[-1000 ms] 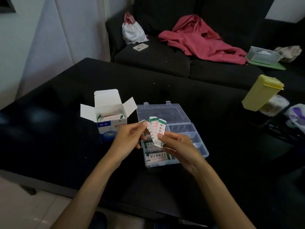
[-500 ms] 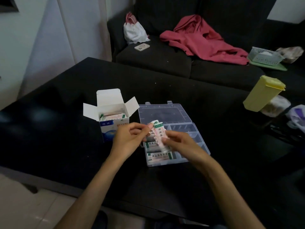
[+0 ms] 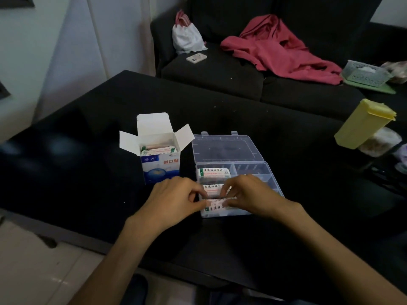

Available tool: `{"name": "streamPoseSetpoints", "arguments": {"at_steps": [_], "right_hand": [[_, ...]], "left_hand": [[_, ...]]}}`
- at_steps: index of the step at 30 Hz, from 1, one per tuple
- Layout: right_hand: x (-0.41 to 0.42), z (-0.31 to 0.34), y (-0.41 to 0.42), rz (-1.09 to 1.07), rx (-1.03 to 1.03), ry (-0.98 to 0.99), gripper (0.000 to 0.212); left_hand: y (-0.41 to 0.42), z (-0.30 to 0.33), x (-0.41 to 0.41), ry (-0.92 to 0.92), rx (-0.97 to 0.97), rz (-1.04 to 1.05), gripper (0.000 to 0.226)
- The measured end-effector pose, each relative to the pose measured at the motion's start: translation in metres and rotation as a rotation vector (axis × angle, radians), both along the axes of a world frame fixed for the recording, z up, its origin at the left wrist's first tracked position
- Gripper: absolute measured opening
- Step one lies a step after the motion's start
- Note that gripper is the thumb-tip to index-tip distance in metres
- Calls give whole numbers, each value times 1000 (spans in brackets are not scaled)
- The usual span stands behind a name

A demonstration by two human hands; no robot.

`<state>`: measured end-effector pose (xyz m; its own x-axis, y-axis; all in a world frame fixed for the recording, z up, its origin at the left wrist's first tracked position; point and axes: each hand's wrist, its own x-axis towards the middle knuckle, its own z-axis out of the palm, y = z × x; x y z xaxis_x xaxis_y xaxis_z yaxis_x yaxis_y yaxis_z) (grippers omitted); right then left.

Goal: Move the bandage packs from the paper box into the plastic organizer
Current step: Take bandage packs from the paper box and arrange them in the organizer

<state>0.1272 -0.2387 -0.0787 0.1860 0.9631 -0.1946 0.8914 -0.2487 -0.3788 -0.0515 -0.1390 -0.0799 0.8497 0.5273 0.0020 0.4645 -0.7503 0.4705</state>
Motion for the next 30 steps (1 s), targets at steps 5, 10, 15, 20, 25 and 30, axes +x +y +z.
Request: {"name": "streamPoseSetpoints", "arguments": {"at_steps": [5, 10, 15, 20, 25, 30], "right_hand": [[-9, 2, -7, 69, 58, -239, 20], [-9, 1, -3, 138, 46, -359, 31], [-6, -4, 1, 76, -105, -267, 29], [0, 4, 6, 12, -157, -191, 22], [-9, 7, 7, 52, -131, -246, 25], [11, 41, 8, -102, -205, -86, 17]], "left_hand": [[-6, -7, 3, 121, 154, -99, 55], [-6, -15, 11, 139, 221, -121, 48], [-4, -21, 16, 158, 204, -105, 46], [-1, -21, 16, 143, 182, -109, 46], [-5, -18, 19, 167, 168, -133, 47], [-9, -15, 17, 248, 70, -102, 53]]}}
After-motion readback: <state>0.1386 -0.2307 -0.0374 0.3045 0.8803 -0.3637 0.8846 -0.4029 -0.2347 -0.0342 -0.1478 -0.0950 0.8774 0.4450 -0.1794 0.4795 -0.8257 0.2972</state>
